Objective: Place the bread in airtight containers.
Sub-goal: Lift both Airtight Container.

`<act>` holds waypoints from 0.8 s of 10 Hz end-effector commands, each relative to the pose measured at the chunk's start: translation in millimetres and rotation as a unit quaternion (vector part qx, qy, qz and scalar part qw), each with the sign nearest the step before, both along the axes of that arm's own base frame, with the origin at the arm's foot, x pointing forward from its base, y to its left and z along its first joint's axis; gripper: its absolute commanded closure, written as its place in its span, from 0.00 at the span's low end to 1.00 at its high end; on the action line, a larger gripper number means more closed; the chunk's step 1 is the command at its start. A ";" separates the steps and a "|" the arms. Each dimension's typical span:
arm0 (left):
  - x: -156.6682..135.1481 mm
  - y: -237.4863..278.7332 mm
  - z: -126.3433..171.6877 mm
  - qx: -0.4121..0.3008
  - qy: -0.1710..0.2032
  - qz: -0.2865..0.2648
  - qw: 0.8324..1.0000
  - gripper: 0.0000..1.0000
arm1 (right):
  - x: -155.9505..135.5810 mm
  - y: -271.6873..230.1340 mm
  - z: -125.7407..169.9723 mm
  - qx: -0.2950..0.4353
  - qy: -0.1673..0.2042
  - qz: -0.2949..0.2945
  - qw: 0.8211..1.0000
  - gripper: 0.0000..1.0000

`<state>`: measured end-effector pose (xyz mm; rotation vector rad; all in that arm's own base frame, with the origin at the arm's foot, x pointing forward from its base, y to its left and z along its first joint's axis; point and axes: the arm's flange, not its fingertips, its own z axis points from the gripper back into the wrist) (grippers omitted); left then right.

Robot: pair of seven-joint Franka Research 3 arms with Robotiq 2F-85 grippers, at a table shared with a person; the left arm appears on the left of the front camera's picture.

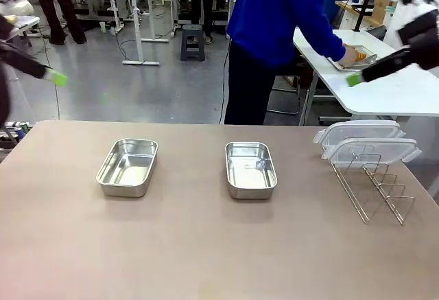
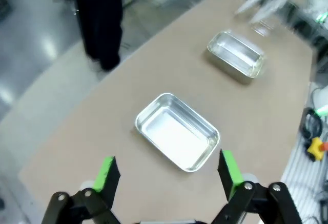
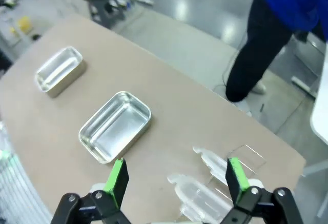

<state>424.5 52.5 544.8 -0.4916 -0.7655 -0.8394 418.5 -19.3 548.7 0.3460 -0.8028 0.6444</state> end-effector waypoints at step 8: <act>-41.7 96.7 -51.3 -0.100 -0.078 -0.021 0.992 0.00 | -37.0 -127.6 -50.4 0.141 -0.070 0.108 0.982 0.00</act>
